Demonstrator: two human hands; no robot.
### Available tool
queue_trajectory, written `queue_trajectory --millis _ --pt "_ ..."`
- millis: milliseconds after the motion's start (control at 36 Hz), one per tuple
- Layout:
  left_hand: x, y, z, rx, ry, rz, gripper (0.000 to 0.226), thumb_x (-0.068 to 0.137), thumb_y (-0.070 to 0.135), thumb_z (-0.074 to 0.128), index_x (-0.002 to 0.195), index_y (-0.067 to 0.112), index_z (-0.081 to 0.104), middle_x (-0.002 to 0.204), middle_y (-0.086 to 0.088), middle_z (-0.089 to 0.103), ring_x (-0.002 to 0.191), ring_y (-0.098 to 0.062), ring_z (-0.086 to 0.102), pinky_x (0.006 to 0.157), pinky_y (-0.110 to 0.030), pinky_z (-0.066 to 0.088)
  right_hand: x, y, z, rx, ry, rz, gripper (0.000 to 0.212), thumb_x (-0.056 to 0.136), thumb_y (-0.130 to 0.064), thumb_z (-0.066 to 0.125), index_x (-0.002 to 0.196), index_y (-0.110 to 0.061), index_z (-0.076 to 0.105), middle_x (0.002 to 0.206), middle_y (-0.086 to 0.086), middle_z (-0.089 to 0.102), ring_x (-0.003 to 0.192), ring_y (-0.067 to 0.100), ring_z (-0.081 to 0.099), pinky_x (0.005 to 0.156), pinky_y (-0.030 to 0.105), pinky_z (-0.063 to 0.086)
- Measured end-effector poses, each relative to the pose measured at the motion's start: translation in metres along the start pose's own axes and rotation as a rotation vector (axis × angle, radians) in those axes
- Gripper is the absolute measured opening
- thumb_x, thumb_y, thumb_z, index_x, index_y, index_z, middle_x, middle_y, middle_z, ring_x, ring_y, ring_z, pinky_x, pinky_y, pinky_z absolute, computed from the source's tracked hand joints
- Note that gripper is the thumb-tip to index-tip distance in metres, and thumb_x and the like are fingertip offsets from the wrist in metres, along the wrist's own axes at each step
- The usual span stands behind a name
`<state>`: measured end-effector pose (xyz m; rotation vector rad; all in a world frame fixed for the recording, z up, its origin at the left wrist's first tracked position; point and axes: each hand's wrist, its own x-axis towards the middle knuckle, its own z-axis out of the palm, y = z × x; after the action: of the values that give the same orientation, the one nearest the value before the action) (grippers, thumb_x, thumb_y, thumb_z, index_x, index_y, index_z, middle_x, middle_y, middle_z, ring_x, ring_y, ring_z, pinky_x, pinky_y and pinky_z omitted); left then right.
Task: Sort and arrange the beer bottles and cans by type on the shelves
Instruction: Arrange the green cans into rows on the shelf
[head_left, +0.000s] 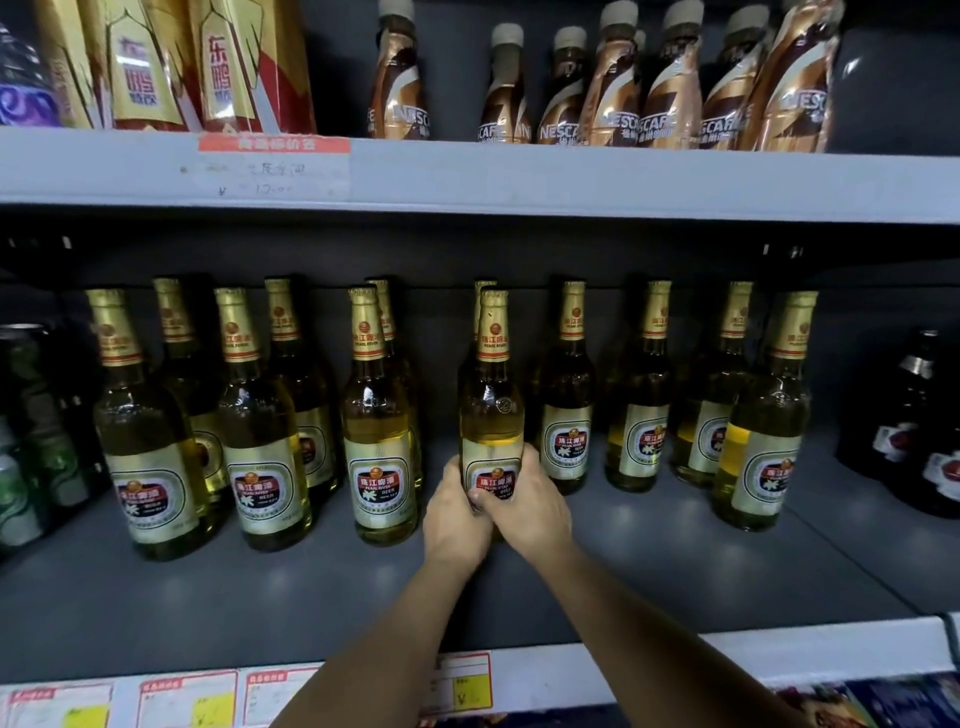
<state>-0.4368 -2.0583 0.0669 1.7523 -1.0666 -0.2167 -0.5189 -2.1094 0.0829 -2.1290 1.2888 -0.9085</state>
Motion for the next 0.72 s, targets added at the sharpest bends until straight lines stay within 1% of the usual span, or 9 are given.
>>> queue_trajectory --millis 83,167,250,306,361,444,556,639,722 --pt "0.002 0.0 0.001 0.009 0.004 -0.008 0.056 0.086 0.016 0.063 0.138 0.018 0.041 0.121 -0.009 0.063 0.11 -0.028 0.059 0.089 -0.031 0.044 0.005 0.0 0.002 0.029 -0.004 -0.001 0.075 0.078 -0.046 0.074 0.137 -0.022 0.035 0.128 -0.001 0.058 0.117 0.02 0.056 0.093 0.036 0.048" --pt "0.001 -0.004 0.004 -0.032 -0.007 -0.018 0.071 0.08 0.017 0.073 0.141 0.019 0.037 0.127 -0.006 0.059 0.116 -0.025 0.056 0.093 -0.031 0.042 0.003 0.007 -0.007 0.039 0.063 -0.011 0.084 0.081 -0.057 0.066 0.147 -0.023 0.028 0.141 -0.003 0.049 0.127 0.018 0.049 0.097 0.038 0.046" --pt "-0.008 -0.002 0.007 0.004 0.096 -0.002 0.081 0.073 0.026 0.082 0.14 0.018 0.038 0.128 -0.005 0.051 0.124 -0.023 0.047 0.096 -0.039 0.043 -0.001 0.021 -0.036 0.091 0.329 0.003 0.07 0.088 -0.056 0.055 0.143 -0.019 0.035 0.129 -0.003 0.055 0.121 0.019 0.052 0.09 0.036 0.044" --pt "-0.018 0.005 0.007 0.088 0.256 0.057 0.069 0.071 0.029 0.083 0.127 0.012 0.046 0.116 -0.007 0.051 0.116 -0.028 0.048 0.088 -0.044 0.046 -0.001 0.037 -0.062 0.127 0.572 0.043 0.057 0.091 -0.048 0.055 0.135 -0.014 0.043 0.114 -0.001 0.058 0.111 0.021 0.054 0.085 0.036 0.043" --pt "-0.025 0.012 0.011 0.115 0.375 0.176 0.052 0.07 0.025 0.082 0.109 0.009 0.052 0.1 -0.009 0.052 0.1 -0.032 0.053 0.079 -0.046 0.047 0.003 0.055 -0.089 0.087 0.749 0.08 0.05 0.092 -0.04 0.057 0.128 -0.007 0.048 0.109 0.006 0.059 0.107 0.027 0.053 0.084 0.038 0.04" --pt "-0.03 0.024 0.025 0.118 0.37 0.285 0.039 0.074 0.023 0.079 0.099 0.01 0.052 0.092 -0.006 0.05 0.092 -0.031 0.053 0.072 -0.044 0.047 0.008 0.083 -0.132 -0.015 0.883 0.144 0.047 0.091 -0.033 0.058 0.126 -0.003 0.048 0.113 0.015 0.057 0.108 0.033 0.05 0.088 0.043 0.038" --pt "-0.034 0.043 0.055 0.076 0.258 0.337 0.037 0.076 0.02 0.078 0.102 0.01 0.055 0.093 0.002 0.047 0.091 -0.025 0.054 0.07 -0.034 0.043 0.018 0.117 -0.176 -0.071 0.852 0.221 0.061 0.088 -0.032 0.061 0.138 -0.005 0.039 0.131 0.018 0.05 0.121 0.036 0.043 0.098 0.048 0.036" --pt "-0.036 0.056 0.084 0.041 0.174 0.314 0.037 0.078 0.022 0.076 0.107 0.014 0.054 0.098 0.006 0.046 0.093 -0.02 0.054 0.072 -0.037 0.049 0.029 0.136 -0.2 0.055 0.66 0.253 0.083 0.087 -0.038 0.066 0.151 -0.01 0.02 0.151 0.015 0.034 0.137 0.034 0.031 0.108 0.048 0.031" --pt "-0.039 0.069 0.111 0.018 0.089 0.239 0.036 0.083 0.025 0.072 0.113 0.019 0.053 0.103 0.011 0.043 0.097 -0.014 0.053 0.076 -0.034 0.048 0.04 0.153 -0.214 0.234 0.432 0.289 0.101 0.082 -0.043 0.073 0.154 -0.018 0.006 0.156 0.01 0.028 0.142 0.032 0.029 0.112 0.047 0.028"
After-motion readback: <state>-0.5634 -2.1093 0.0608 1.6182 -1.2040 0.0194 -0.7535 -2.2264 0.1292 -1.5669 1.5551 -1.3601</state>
